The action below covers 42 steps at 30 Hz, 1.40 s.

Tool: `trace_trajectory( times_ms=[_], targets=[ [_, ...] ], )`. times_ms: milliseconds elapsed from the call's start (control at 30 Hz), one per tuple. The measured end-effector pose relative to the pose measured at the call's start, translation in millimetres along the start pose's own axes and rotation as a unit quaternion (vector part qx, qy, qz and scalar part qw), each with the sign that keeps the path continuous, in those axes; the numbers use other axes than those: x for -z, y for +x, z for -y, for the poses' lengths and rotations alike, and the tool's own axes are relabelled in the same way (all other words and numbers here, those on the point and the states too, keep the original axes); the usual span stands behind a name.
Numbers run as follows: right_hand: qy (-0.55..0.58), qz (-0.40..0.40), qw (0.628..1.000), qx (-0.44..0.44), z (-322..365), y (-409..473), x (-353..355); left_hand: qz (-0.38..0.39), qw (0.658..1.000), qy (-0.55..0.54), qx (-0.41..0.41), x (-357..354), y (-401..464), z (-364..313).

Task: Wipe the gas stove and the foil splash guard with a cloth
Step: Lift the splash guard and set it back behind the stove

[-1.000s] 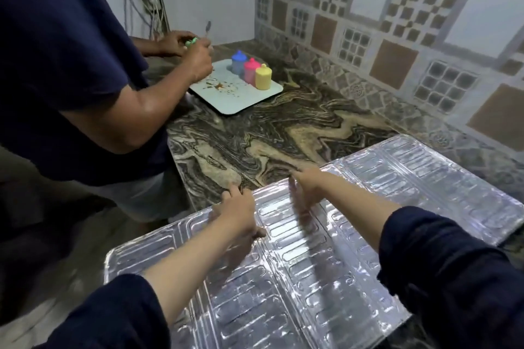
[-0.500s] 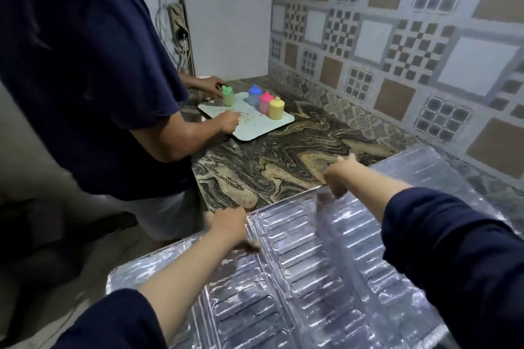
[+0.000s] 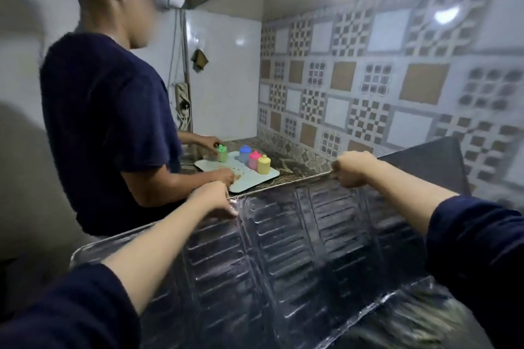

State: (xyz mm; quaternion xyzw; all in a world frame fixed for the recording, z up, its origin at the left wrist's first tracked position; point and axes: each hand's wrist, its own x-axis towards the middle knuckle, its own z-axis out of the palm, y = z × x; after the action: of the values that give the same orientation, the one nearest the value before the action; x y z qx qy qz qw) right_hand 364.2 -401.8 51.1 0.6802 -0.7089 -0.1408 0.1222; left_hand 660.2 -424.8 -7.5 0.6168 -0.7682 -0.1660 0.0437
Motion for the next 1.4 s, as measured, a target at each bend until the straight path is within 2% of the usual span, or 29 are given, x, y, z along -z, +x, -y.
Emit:
trace_trajectory(
  times_ms=[233,333,500,633,733,800,967,1100,1400],
  targets=[
    [0.145,-0.169,0.973,-0.061,-44,-45,26,-0.057,0.997,-0.037,-0.027,50,-20,-48],
    [0.16,-0.23,0.956,-0.089,-58,-64,29,-0.09,0.988,-0.125,-0.019,65,-22,-67],
    [0.187,-0.299,0.925,-0.144,-82,-93,31,-0.068,0.929,-0.357,-0.073,74,-27,-99],
    [0.189,-0.352,0.899,-0.182,-110,-126,29,0.009,0.871,-0.46,-0.173,63,-44,-132],
    [0.158,-0.391,0.883,-0.206,-131,-152,28,0.034,0.825,-0.512,-0.238,51,-49,-162],
    [0.147,-0.4,0.878,-0.22,-145,-170,26,0.037,0.809,-0.531,-0.248,46,-59,-185],
    [0.132,-0.41,0.87,-0.239,-171,-211,14,0.038,0.825,-0.522,-0.214,23,-74,-239],
    [0.119,-0.437,0.856,-0.249,-203,-244,4,0.04,0.835,-0.504,-0.219,1,-62,-283],
    [0.1,-0.426,0.848,-0.298,-273,-293,-44,0.072,0.821,-0.494,-0.276,-35,-85,-365]
  ],
)
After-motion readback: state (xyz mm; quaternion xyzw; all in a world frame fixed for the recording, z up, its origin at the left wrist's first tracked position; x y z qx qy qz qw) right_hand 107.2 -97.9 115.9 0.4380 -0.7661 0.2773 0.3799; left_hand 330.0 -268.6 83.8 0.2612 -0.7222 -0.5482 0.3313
